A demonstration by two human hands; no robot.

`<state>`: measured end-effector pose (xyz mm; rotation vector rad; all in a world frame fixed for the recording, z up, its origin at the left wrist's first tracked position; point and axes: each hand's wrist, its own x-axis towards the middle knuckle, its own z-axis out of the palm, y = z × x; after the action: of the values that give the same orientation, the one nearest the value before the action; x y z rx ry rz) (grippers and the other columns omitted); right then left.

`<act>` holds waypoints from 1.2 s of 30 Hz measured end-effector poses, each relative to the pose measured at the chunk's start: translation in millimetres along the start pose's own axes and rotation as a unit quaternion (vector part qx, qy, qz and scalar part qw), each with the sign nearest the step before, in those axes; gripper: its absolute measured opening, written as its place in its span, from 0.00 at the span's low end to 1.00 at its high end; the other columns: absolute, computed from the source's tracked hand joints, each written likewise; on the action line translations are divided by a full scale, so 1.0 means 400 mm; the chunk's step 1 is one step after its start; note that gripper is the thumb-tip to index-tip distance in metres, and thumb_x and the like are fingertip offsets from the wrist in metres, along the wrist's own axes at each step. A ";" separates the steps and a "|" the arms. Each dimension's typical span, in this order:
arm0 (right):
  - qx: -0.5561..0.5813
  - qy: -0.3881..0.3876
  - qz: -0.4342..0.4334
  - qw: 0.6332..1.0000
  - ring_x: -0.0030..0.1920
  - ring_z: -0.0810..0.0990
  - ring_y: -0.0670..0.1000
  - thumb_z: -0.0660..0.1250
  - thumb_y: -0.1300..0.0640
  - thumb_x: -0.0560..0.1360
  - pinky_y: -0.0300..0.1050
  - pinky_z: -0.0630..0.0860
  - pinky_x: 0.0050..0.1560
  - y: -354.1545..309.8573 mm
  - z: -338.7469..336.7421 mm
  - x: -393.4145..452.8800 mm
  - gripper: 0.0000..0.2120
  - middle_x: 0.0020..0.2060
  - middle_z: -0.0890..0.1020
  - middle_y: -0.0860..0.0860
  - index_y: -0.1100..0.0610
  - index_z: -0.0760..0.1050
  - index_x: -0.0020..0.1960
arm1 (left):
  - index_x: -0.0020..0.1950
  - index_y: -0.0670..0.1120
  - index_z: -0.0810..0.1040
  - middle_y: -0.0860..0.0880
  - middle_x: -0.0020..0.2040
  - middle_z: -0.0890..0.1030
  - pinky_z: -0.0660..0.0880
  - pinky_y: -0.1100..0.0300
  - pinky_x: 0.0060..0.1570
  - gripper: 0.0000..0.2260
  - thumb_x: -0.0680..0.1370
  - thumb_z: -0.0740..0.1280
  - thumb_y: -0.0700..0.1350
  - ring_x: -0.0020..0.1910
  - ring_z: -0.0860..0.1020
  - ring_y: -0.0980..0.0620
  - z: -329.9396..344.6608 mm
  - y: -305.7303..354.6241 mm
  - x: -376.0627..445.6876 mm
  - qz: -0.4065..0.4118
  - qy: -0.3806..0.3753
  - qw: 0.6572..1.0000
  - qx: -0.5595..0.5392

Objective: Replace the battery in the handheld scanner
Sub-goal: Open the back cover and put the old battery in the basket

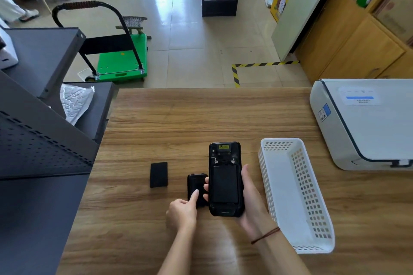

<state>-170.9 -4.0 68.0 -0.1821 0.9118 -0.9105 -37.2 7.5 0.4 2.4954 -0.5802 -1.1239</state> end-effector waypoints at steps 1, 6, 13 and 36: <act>-0.004 -0.001 0.000 1.000 0.44 0.84 0.57 0.47 0.32 0.73 0.59 0.73 0.61 0.001 0.000 0.001 0.38 0.45 0.85 0.61 0.61 0.84 0.48 | 0.34 0.43 0.82 0.45 0.35 0.85 0.76 0.58 0.41 0.25 0.66 0.67 0.66 0.39 0.81 0.45 -0.006 0.003 0.001 0.014 0.002 0.999 0.030; -0.012 -0.010 -0.001 1.000 0.48 0.83 0.59 0.53 0.31 0.66 0.61 0.74 0.61 0.008 0.005 -0.002 0.38 0.50 0.84 0.62 0.62 0.80 0.55 | 0.42 0.42 0.81 0.45 0.44 0.82 0.70 0.58 0.41 0.31 0.66 0.62 0.71 0.42 0.76 0.45 -0.042 0.001 0.009 0.026 0.000 0.985 0.169; 0.021 -0.025 -0.002 0.999 0.44 0.84 0.58 0.53 0.33 0.67 0.55 0.82 0.48 0.011 0.013 -0.016 0.38 0.47 0.84 0.63 0.64 0.79 0.56 | 0.43 0.46 0.74 0.45 0.43 0.80 0.77 0.52 0.41 0.06 0.76 0.65 0.48 0.39 0.76 0.49 -0.154 0.074 -0.071 0.289 0.055 0.953 -0.071; -0.016 0.030 0.017 0.999 0.41 0.86 0.52 0.49 0.36 0.75 0.47 0.82 0.40 0.044 0.029 -0.060 0.29 0.42 0.87 0.55 0.55 0.81 0.51 | 0.36 0.48 0.75 0.52 0.34 0.78 0.75 0.57 0.35 0.17 0.70 0.57 0.61 0.38 0.78 0.49 -0.141 0.158 -0.238 0.599 0.139 0.716 0.332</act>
<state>-158.2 22.5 81.0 -0.1678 0.9821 -0.8736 -65.6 8.3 124.5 1.8305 -2.3110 0.0261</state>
